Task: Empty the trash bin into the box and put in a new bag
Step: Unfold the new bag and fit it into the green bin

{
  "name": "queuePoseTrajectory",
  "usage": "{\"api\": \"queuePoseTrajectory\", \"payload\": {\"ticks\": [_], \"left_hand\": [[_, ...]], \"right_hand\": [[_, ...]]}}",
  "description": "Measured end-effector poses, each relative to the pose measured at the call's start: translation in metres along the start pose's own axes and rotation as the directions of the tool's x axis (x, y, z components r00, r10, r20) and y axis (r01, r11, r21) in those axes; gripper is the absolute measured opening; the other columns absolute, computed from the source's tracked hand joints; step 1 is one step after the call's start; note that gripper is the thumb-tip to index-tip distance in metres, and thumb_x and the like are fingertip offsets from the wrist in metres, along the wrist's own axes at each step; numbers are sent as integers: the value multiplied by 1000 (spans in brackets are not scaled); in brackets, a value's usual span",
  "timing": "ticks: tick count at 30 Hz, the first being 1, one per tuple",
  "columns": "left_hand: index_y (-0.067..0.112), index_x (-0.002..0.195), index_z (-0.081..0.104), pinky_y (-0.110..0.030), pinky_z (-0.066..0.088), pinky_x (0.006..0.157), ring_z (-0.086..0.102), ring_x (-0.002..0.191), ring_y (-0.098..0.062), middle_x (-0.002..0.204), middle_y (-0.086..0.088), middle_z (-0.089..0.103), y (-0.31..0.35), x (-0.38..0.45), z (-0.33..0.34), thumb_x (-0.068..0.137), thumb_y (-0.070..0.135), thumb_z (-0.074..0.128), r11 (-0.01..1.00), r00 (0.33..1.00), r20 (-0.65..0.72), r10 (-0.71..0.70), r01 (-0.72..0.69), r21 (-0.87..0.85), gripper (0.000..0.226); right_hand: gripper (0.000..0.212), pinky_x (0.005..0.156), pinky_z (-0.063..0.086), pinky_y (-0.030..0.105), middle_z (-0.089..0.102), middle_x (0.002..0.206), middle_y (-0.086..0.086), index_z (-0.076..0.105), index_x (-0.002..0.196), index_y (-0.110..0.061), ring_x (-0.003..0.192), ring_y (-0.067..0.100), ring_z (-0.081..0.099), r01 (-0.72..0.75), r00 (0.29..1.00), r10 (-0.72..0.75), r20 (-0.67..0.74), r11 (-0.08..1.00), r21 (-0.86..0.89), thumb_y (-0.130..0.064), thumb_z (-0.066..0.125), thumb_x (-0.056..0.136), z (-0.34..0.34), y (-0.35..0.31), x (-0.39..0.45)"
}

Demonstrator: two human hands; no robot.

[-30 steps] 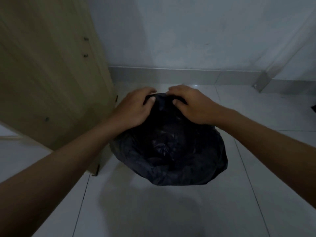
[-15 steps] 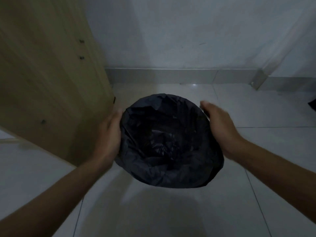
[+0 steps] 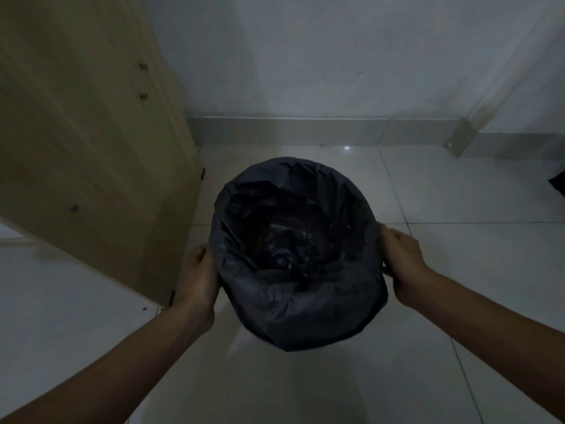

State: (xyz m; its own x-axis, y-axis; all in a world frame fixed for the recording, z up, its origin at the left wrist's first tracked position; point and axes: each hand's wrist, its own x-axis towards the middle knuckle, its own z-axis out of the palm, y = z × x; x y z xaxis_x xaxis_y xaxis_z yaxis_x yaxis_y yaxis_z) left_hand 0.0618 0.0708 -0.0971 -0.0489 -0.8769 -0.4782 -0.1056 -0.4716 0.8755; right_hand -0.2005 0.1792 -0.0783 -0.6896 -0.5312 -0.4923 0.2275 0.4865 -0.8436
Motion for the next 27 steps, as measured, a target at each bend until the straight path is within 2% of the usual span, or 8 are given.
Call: {"api": "queuePoseTrajectory", "payload": {"ticks": [3, 8, 12, 16, 20, 23, 25, 27], "left_hand": [[22, 92, 65, -51, 51, 91, 63, 96, -27, 99, -1, 71, 2, 0, -11, 104, 40, 51, 992, 994, 84, -65, 55, 113, 26], [16, 87, 60, -36, 45, 73, 57, 82, -24, 92, -8, 67, 5, 13, -15, 104, 19, 50, 972, 963, 159, -220, 202, 121, 21], [15, 82, 60, -33, 41, 65, 54, 74, -20, 82, -5, 63, 5, 21, -21, 104, 15, 51, 946, 929, 189, -318, 300, 122, 24], [8, 102, 62, -32, 48, 70, 58, 83, -20, 96, -8, 65, 4, 28, -25, 105, 11, 49, 929, 899, 235, -369, 367, 53, 14], [-2, 142, 53, -44, 52, 104, 57, 122, -31, 145, -21, 56, -1, 35, -30, 105, 14, 50, 893, 853, 320, -412, 449, -45, 40], [-3, 141, 52, -47, 55, 95, 54, 131, -34, 146, -21, 54, -3, 43, -31, 107, 13, 45, 870, 835, 357, -418, 482, -108, 38], [-2, 141, 52, -50, 44, 112, 52, 130, -32, 151, -22, 50, -5, 48, -31, 109, 13, 40, 854, 831, 407, -380, 484, -192, 38], [-3, 138, 56, -48, 41, 114, 55, 128, -32, 148, -24, 52, -3, 48, -34, 104, 10, 50, 822, 832, 439, -340, 490, -290, 37]], "right_hand": [[31, 76, 53, 34, 74, 96, 13, 73, 102, -6, 86, 21, 64, -86, 990, 94, 110, 993, -79, -36, 64, 98, -10, 5, 2], [21, 69, 53, 34, 73, 92, 10, 73, 109, -5, 82, 24, 62, -139, 977, 158, 140, 981, -135, -9, 54, 102, -6, 10, 8], [24, 90, 57, 46, 73, 108, 18, 70, 105, 3, 99, 35, 67, -237, 954, 258, 155, 961, -143, -2, 47, 103, -4, 13, 14], [23, 74, 55, 40, 71, 111, 17, 68, 106, 3, 94, 32, 67, -328, 923, 306, 234, 943, 60, -6, 47, 104, -7, 7, 13], [36, 78, 55, 44, 72, 110, 22, 64, 117, 6, 96, 34, 66, -386, 915, 319, 247, 869, 309, -7, 34, 104, -13, 6, 21], [39, 69, 63, 45, 78, 96, 22, 67, 105, 4, 81, 36, 76, -360, 927, 258, 271, 810, 462, -11, 31, 104, -18, 4, 22], [39, 58, 64, 45, 78, 91, 20, 68, 106, 2, 71, 34, 77, -356, 930, 235, 282, 765, 536, -16, 34, 103, -21, 5, 25], [36, 55, 64, 45, 79, 88, 17, 71, 102, 0, 68, 33, 77, -358, 929, 213, 303, 729, 584, -21, 41, 103, -23, 6, 27]]}}
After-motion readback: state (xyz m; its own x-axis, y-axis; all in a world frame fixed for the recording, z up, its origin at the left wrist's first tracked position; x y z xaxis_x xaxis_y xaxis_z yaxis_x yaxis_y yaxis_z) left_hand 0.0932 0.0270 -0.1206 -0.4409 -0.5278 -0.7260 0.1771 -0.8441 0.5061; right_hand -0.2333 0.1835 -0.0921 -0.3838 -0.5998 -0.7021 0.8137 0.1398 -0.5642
